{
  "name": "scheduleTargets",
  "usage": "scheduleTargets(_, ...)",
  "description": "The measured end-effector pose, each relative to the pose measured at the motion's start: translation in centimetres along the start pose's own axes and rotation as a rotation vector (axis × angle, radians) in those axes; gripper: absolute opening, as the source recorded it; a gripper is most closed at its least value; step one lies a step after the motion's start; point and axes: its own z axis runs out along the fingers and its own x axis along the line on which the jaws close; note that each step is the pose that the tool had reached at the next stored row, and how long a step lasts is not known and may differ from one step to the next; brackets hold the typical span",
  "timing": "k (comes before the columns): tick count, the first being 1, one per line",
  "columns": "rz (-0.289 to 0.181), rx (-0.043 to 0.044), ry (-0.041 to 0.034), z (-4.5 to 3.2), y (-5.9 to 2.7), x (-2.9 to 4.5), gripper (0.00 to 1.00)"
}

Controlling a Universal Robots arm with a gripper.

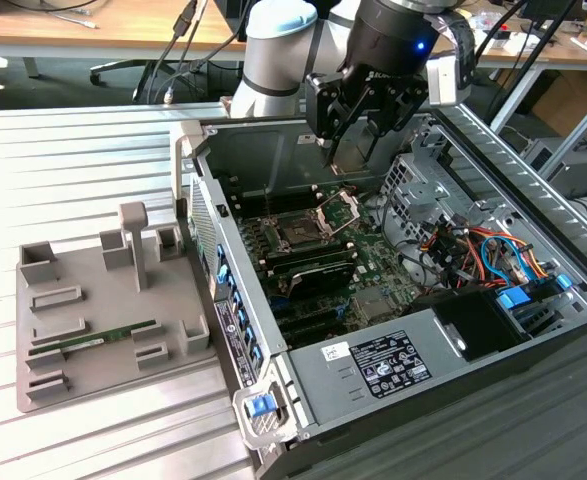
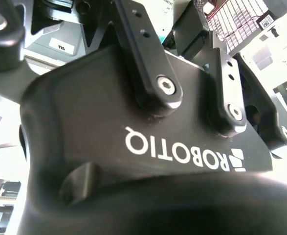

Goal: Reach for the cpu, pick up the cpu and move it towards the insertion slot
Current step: 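Pick up the cpu and move it towards the insertion slot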

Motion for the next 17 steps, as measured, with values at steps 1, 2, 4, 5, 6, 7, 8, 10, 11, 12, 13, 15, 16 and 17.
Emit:
scheduleTargets(1, 0.0, -0.0001, 0.0, 0.01, 0.0, -0.01, 0.55)
scheduleTargets(2, 0.0, 0.0, 0.0, 0.02, 0.0, -0.03, 0.55)
scheduleTargets(4, 0.0, 0.0, 0.0, 0.03, 0.0, -0.06, 0.55)
scheduleTargets(5, 0.0, 0.0, 0.0, 0.04, 0.0, -0.07, 0.55)
scheduleTargets(6, 0.0, 0.0, 0.0, 0.06, -0.01, -0.1, 0.55)
scheduleTargets(7, 0.0, 0.0, 0.0, 0.06, -0.01, -0.11, 0.55)
scheduleTargets(8, 0.0, 0.0, 0.0, 0.08, -0.01, -0.13, 0.55)
scheduleTargets(10, 0.0, 0.0, 0.0, 0.12, -0.01, -0.19, 0.55)
scheduleTargets(11, 0.0, -0.0001, 0.0, 0.13, -0.01, -0.22, 0.55)
scheduleTargets(12, 0.0, -0.0001, 0.0, 0.14, -0.01, -0.23, 0.55)
scheduleTargets(13, 0.0, -0.0001, 0.0, 0.16, -0.02, -0.25, 0.55)
scheduleTargets(15, 0.0, -0.0001, 0.0, 0.19, -0.02, -0.3, 0.55)
scheduleTargets(16, 0.0, -0.0001, 0.0, 0.21, -0.02, -0.33, 0.55)
scheduleTargets(17, 0.0, -0.0001, 0.0, 0.22, -0.02, -0.35, 0.55)
